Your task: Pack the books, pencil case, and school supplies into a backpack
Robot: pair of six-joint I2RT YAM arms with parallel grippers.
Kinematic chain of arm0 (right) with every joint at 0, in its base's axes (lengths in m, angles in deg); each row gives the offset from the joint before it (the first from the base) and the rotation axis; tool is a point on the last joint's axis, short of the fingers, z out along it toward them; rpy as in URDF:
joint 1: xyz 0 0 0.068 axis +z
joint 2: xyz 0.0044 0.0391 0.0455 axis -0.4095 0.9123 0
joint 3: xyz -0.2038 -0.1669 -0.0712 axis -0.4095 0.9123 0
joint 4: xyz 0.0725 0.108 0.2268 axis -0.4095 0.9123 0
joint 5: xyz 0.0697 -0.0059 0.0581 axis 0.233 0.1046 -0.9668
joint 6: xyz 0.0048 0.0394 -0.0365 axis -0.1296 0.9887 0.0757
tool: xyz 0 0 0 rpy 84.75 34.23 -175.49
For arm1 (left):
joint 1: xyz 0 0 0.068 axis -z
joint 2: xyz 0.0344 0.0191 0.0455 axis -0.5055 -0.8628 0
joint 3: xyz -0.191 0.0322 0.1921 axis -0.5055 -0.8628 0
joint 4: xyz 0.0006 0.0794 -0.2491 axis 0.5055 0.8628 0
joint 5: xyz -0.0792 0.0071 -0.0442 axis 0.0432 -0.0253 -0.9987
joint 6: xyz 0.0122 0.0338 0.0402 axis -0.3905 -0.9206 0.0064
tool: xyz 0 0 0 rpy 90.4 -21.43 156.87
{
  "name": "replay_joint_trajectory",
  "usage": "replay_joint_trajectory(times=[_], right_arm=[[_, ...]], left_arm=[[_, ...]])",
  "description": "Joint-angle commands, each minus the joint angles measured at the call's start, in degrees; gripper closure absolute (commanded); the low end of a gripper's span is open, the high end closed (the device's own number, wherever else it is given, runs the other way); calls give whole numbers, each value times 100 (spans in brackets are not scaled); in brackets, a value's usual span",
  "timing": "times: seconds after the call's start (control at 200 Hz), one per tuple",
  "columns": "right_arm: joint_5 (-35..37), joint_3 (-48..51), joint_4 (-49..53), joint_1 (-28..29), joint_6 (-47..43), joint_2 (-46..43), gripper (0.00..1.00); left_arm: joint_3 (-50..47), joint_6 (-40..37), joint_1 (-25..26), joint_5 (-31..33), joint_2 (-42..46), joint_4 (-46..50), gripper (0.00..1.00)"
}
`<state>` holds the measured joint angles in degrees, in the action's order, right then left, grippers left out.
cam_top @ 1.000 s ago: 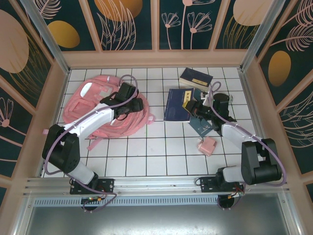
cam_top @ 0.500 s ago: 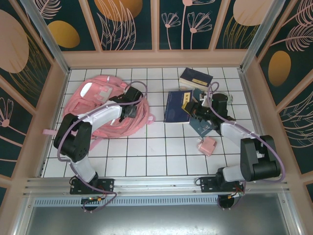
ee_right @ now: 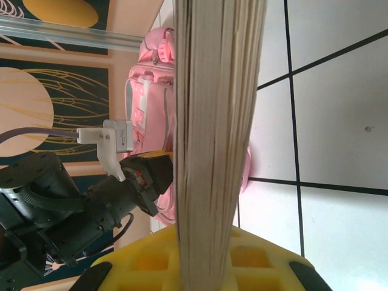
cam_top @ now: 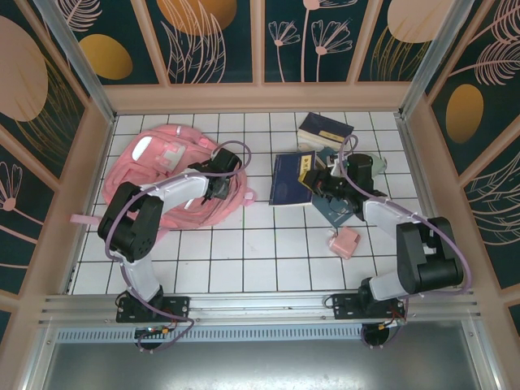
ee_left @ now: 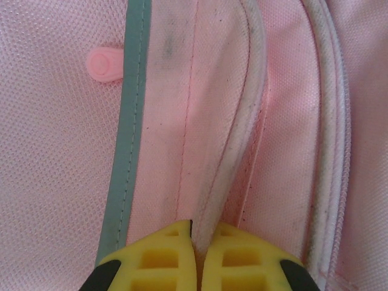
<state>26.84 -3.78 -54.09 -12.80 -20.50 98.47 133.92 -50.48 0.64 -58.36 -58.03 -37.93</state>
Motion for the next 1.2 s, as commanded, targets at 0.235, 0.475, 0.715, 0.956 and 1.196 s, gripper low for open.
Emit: replay_joint_trajectory(times=[0.235, 0.475, 0.715, 0.956, 1.196], right_arm=[[29, -349, 85, 81, -296, 82, 100], [-21, -333, -85, 84, -257, 109, 100], [140, -390, -565, 282, 61, 210, 100], [697, -605, -1489, 988, 673, 706, 100], [1338, -1358, -2408, 1869, 1389, 1806, 100]], left_arm=[[820, 506, -90, -1654, 1005, 278, 100], [1273, 825, -211, -2065, 1367, 419, 100], [1085, 1261, -713, -2978, 1928, -5, 100], [646, 1741, -1233, -4085, 2388, -684, 100], [614, 2071, -1434, -4596, 2530, -942, 100]])
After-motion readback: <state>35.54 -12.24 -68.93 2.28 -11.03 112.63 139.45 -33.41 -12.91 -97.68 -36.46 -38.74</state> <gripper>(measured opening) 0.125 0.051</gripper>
